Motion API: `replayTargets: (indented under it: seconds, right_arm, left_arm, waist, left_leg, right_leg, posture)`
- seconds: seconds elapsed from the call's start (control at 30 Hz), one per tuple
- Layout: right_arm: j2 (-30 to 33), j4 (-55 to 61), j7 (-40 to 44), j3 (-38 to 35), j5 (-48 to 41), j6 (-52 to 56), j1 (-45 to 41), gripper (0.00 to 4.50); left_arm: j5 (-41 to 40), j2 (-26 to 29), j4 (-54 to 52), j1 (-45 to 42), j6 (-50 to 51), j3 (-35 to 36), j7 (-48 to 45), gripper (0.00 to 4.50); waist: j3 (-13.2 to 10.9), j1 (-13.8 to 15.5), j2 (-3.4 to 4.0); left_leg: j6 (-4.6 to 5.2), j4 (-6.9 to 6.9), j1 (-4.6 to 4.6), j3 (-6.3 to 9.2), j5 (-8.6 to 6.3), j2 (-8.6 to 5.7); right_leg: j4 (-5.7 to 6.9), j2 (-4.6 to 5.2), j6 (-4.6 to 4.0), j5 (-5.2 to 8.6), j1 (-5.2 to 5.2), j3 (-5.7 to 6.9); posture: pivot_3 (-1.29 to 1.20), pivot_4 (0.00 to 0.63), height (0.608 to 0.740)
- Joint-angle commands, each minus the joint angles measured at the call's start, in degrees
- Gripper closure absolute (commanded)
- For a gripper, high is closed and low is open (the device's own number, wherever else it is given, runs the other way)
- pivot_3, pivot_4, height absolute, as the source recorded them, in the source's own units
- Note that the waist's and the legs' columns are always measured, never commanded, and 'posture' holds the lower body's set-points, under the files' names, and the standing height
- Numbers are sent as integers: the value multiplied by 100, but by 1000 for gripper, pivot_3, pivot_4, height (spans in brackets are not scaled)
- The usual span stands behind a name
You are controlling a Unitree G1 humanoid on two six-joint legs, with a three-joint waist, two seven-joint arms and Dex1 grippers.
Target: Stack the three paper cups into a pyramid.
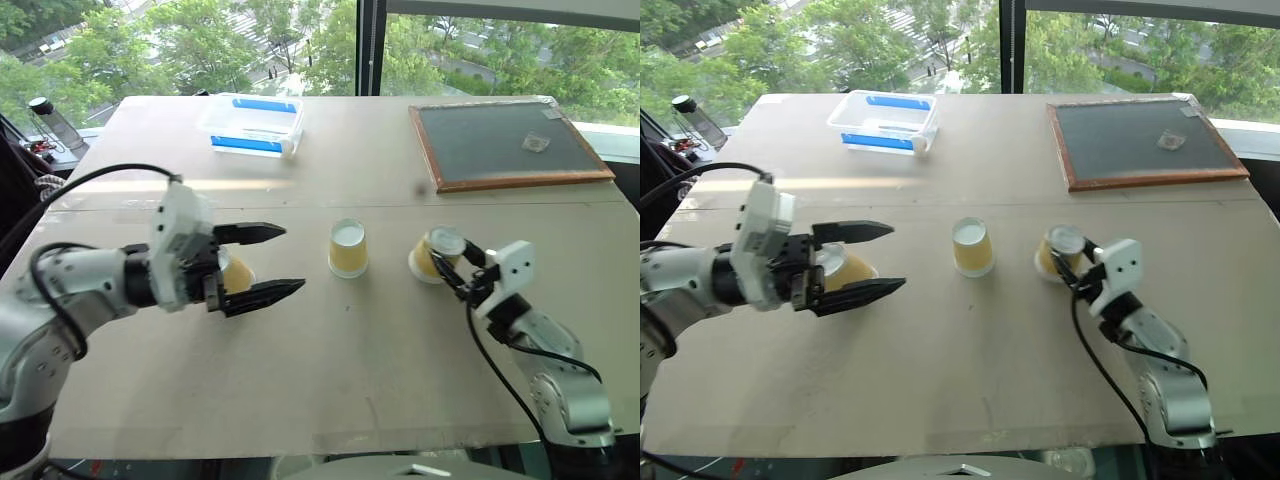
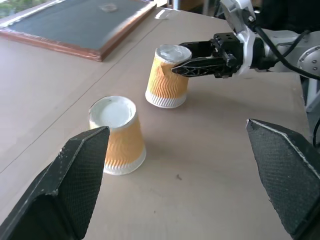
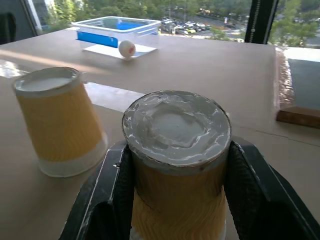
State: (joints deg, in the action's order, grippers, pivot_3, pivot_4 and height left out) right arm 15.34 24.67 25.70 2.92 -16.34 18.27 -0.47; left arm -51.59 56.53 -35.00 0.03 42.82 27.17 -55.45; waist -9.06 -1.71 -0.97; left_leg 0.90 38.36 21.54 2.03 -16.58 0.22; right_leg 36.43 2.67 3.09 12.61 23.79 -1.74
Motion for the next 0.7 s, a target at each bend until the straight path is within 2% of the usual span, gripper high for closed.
replayTargets:
  seconds: [0.03, 0.23, 0.7]
  right_arm:
    - [0, -57, 151, 206, -54, 41, -195, 2755]
    - [0, -410, 221, 377, -6, 60, -516, 2755]
    - [-156, -725, 104, 475, 207, -197, -712, 2755]
  left_arm:
    - [100, 15, -176, 374, -141, 646, -76, 0]
    - [112, -41, -287, 900, -214, 1111, -91, 0]
    - [69, -73, -345, 908, -295, 1026, 30, 0]
  waist:
    - [4, 29, -7]
    - [3, 89, -7]
    - [5, 75, -10]
  left_leg:
    - [0, 0, 1, 1, 0, 0]
    - [-1, 0, 4, -2, 0, -1]
    - [-2, 0, -1, -2, 1, -5]
  right_leg:
    - [-1, 1, 0, 0, 0, 1]
    - [-5, 3, -16, 9, 1, 3]
    - [2, 1, -18, 9, 0, 5]
  posture:
    - [0, 150, 740]
    - [0, 150, 740]
    - [0, 150, 740]
